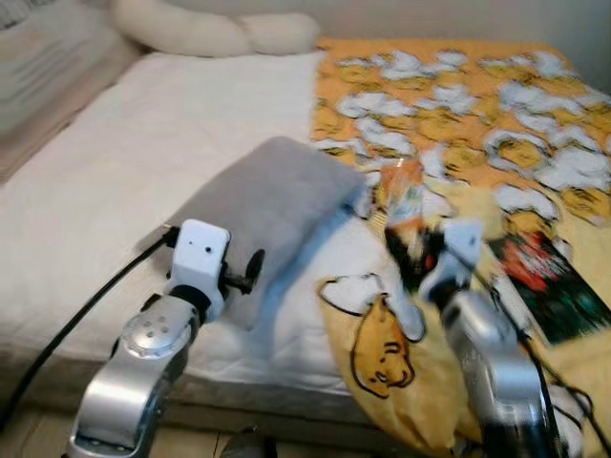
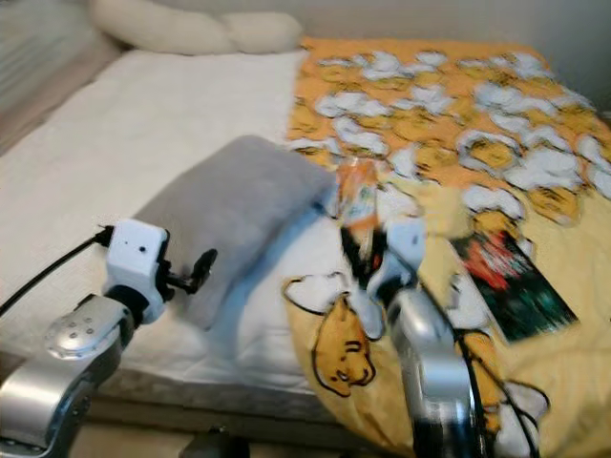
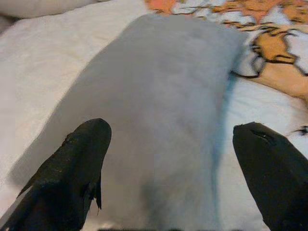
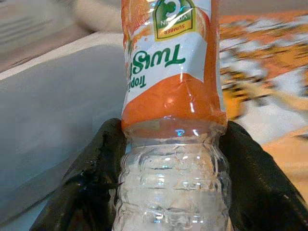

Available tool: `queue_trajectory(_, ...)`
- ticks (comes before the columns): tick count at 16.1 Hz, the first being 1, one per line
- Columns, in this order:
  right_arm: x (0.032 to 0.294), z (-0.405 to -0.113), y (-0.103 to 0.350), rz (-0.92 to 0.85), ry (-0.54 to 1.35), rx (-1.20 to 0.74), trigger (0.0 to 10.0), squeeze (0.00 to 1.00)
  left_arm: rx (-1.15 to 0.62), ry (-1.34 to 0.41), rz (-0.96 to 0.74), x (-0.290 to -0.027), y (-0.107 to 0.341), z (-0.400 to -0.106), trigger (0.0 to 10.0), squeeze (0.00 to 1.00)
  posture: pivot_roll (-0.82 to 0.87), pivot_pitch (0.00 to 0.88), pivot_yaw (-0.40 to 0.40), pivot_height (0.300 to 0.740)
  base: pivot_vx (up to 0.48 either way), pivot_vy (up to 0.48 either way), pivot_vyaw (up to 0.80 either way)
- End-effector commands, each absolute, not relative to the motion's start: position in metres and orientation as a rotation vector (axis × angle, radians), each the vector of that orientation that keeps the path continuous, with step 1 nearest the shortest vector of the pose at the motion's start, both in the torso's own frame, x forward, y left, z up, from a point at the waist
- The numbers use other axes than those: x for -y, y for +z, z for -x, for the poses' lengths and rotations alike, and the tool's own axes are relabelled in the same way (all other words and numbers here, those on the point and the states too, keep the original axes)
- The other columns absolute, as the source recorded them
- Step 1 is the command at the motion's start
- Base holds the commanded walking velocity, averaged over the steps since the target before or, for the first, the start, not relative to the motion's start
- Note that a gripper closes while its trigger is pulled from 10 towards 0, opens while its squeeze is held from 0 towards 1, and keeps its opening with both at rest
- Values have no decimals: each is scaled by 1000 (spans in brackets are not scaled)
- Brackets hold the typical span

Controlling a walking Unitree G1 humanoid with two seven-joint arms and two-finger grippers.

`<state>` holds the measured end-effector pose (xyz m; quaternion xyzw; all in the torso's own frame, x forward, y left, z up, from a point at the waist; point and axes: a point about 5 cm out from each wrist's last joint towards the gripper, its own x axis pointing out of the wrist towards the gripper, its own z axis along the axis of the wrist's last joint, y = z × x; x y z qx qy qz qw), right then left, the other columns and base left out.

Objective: Clean up the room

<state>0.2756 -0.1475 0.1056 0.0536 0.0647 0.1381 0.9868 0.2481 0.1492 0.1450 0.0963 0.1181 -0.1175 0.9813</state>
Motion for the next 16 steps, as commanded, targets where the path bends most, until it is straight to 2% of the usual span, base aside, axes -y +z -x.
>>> queue_trajectory(1,143,-275,114,-110,304,-117,10000,0,-225,-221,-206,-149,147,-248,10000,1000,-51,0,54,740,0,0,800)
queue_trajectory(3,124,-257,111,-181,298,-133,10000,0,-244,-171,-185,-168,144,-235,10000,1000,-35,0,64,740,0,0,800)
queue_trajectory(5,126,-245,110,-224,293,-151,10000,0,-245,-162,-198,-169,145,-229,10000,1000,13,0,31,740,0,0,800)
queue_trajectory(7,134,-233,106,-223,291,-176,10000,0,-241,-151,-196,-168,145,-225,10000,1000,-1,0,38,740,0,0,800)
queue_trajectory(10,162,-223,112,-213,244,-203,10000,0,-259,-147,-199,-161,140,-218,10000,1000,3,0,32,740,0,0,800)
queue_trajectory(13,147,-222,110,-231,277,-213,10000,0,-269,-73,-181,-182,136,-222,10000,1000,-19,0,25,740,0,0,800)
queue_trajectory(14,143,-225,113,-289,280,-212,10000,0,-270,-38,-110,-181,138,-225,10000,1000,25,0,15,740,0,0,800)
queue_trajectory(16,138,-222,104,-261,285,-274,10000,0,-267,-97,-77,-172,143,-228,10000,1000,13,0,7,740,0,0,800)
